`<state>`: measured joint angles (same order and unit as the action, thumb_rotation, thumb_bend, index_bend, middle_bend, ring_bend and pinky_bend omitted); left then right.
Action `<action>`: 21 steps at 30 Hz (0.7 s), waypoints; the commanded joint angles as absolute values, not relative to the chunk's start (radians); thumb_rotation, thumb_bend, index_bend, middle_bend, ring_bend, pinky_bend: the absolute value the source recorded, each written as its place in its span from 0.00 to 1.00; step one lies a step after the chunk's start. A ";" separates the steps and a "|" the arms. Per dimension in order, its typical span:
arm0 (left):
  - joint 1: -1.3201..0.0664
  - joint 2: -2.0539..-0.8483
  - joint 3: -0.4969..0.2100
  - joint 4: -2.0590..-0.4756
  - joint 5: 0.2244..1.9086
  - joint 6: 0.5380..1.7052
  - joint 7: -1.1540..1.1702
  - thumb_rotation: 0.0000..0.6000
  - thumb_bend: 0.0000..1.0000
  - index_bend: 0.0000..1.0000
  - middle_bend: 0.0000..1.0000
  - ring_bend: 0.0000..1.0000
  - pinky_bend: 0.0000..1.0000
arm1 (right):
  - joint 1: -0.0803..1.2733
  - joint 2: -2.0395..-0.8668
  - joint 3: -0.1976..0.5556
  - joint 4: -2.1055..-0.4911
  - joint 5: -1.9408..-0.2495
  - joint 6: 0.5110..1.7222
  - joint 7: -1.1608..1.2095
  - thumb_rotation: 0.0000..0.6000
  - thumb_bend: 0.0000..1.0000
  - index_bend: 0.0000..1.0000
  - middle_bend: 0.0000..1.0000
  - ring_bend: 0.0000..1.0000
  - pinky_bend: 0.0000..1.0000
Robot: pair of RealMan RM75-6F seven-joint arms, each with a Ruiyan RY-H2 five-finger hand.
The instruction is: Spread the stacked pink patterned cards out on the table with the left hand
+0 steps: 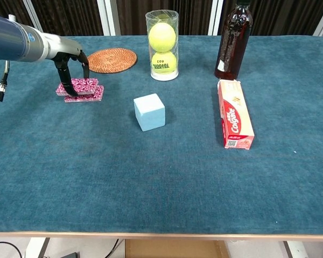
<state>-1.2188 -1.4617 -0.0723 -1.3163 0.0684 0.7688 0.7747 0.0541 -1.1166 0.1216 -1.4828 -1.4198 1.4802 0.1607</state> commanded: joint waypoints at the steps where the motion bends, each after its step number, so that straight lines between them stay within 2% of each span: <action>1: -1.222 -1.452 -0.073 -1.335 0.068 0.773 0.778 1.00 0.37 0.55 0.10 0.00 0.00 | 0.054 -1.116 0.121 -1.483 -1.421 1.480 0.160 1.00 0.11 0.18 0.06 0.13 0.24; 13: -1.162 -1.295 -0.059 -1.683 0.154 0.935 0.736 1.00 0.37 0.55 0.10 0.00 0.00 | 0.046 -1.109 0.121 -1.487 -1.430 1.499 0.179 1.00 0.12 0.18 0.06 0.13 0.24; 21: -1.140 -1.276 -0.051 -1.837 0.175 1.030 0.738 1.00 0.37 0.55 0.10 0.00 0.00 | 0.045 -1.107 0.120 -1.488 -1.433 1.500 0.182 1.00 0.12 0.18 0.06 0.13 0.24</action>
